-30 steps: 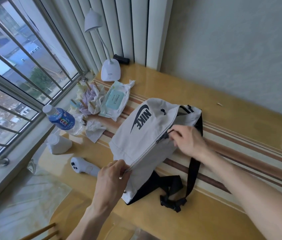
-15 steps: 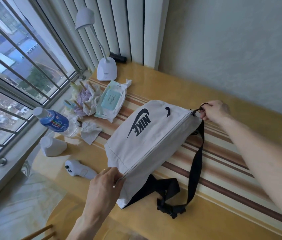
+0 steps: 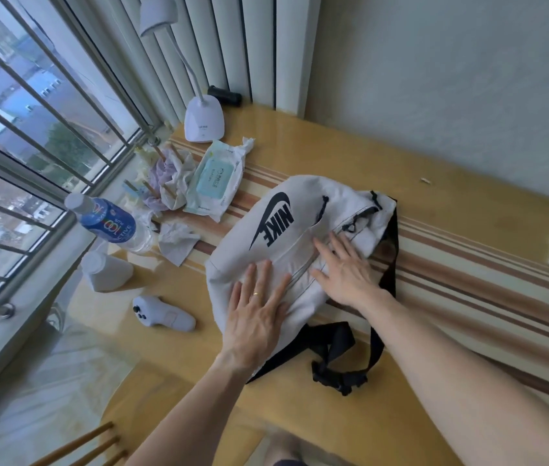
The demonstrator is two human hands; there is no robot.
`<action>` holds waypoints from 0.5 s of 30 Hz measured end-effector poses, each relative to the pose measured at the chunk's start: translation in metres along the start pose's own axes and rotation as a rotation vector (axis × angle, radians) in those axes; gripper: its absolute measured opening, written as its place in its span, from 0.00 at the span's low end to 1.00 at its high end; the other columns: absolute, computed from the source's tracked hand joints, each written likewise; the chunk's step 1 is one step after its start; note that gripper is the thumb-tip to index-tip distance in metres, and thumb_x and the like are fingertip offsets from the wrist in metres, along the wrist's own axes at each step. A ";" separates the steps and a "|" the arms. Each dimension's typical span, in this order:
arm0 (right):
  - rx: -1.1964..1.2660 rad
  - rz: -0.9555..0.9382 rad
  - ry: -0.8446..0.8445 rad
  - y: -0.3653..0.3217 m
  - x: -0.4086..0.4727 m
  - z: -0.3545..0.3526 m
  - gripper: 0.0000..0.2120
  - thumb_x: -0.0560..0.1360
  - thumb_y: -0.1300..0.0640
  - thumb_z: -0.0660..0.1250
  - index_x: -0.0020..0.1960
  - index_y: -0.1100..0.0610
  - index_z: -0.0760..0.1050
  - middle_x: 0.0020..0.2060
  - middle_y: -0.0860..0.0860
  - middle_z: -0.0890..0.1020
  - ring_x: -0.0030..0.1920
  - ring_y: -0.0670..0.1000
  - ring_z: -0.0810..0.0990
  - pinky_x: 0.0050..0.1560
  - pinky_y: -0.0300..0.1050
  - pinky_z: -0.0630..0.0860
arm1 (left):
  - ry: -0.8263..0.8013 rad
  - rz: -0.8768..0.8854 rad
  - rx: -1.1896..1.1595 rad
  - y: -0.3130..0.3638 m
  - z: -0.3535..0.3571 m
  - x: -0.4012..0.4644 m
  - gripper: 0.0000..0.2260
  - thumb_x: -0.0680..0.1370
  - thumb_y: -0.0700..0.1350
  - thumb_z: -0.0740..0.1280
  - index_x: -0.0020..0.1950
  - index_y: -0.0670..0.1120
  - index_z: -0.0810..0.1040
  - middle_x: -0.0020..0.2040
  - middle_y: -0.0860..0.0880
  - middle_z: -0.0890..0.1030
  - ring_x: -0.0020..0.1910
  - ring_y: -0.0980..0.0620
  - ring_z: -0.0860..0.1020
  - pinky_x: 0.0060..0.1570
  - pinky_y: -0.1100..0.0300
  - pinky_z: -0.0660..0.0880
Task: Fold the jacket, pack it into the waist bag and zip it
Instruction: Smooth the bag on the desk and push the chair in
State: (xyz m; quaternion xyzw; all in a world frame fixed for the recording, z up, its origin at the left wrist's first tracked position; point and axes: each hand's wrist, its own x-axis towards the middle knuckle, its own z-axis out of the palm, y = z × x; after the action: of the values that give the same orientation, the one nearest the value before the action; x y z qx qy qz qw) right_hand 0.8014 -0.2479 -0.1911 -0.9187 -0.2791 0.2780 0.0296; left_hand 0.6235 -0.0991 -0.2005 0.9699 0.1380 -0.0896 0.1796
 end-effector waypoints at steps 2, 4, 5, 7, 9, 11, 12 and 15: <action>0.015 0.038 -0.007 -0.003 -0.006 0.004 0.33 0.81 0.40 0.54 0.82 0.47 0.48 0.82 0.55 0.49 0.81 0.57 0.46 0.79 0.57 0.48 | -0.007 0.000 0.012 0.002 0.006 -0.001 0.25 0.86 0.58 0.48 0.82 0.62 0.43 0.84 0.50 0.40 0.82 0.43 0.36 0.81 0.42 0.46; 0.086 0.059 0.002 -0.012 -0.028 0.008 0.33 0.81 0.40 0.55 0.81 0.48 0.50 0.82 0.56 0.50 0.81 0.58 0.46 0.79 0.58 0.51 | 0.007 0.012 0.013 0.004 0.009 -0.006 0.26 0.86 0.57 0.50 0.83 0.61 0.44 0.84 0.49 0.40 0.82 0.42 0.37 0.79 0.43 0.44; 0.121 0.060 0.005 -0.016 -0.045 0.013 0.33 0.81 0.40 0.55 0.81 0.48 0.50 0.82 0.55 0.49 0.81 0.57 0.45 0.78 0.59 0.53 | 0.010 0.019 0.008 0.004 0.009 -0.010 0.26 0.86 0.57 0.50 0.83 0.60 0.46 0.85 0.49 0.41 0.82 0.42 0.38 0.79 0.44 0.44; 0.144 0.050 0.012 -0.025 -0.083 0.024 0.32 0.81 0.39 0.54 0.81 0.46 0.48 0.82 0.54 0.47 0.82 0.56 0.43 0.78 0.59 0.55 | -0.013 0.031 -0.001 0.001 0.007 -0.018 0.26 0.85 0.58 0.51 0.83 0.59 0.49 0.85 0.48 0.43 0.83 0.40 0.40 0.79 0.44 0.46; 0.168 0.041 0.018 -0.036 -0.124 0.036 0.32 0.81 0.38 0.53 0.81 0.44 0.47 0.82 0.52 0.46 0.82 0.55 0.43 0.78 0.58 0.55 | -0.049 0.059 0.007 -0.001 0.001 -0.030 0.26 0.84 0.57 0.53 0.83 0.57 0.54 0.85 0.46 0.48 0.83 0.39 0.44 0.80 0.41 0.52; 0.216 0.034 0.006 -0.052 -0.165 0.046 0.32 0.81 0.37 0.52 0.81 0.42 0.46 0.82 0.50 0.46 0.82 0.54 0.43 0.78 0.58 0.54 | -0.070 0.100 -0.009 -0.002 -0.011 -0.048 0.25 0.84 0.55 0.55 0.81 0.54 0.59 0.83 0.43 0.57 0.82 0.38 0.52 0.78 0.40 0.60; 0.240 0.026 -0.004 -0.061 -0.185 0.051 0.32 0.81 0.37 0.52 0.81 0.42 0.46 0.82 0.50 0.46 0.82 0.53 0.42 0.78 0.57 0.53 | -0.077 0.102 -0.046 -0.001 -0.020 -0.060 0.24 0.83 0.53 0.57 0.80 0.52 0.62 0.82 0.43 0.60 0.81 0.39 0.57 0.75 0.42 0.65; 0.299 -0.005 -0.005 -0.093 -0.247 0.060 0.31 0.81 0.36 0.53 0.80 0.40 0.48 0.82 0.47 0.49 0.81 0.50 0.45 0.78 0.51 0.54 | -0.038 0.075 -0.133 -0.005 -0.050 -0.111 0.18 0.82 0.52 0.59 0.72 0.49 0.73 0.75 0.46 0.73 0.72 0.43 0.72 0.64 0.46 0.75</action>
State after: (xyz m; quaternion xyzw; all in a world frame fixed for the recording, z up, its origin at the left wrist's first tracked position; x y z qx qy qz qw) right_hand 0.5529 -0.3062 -0.1002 -0.9026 -0.2371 0.3186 0.1661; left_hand 0.5232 -0.1020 -0.1314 0.9584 0.1038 -0.0920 0.2493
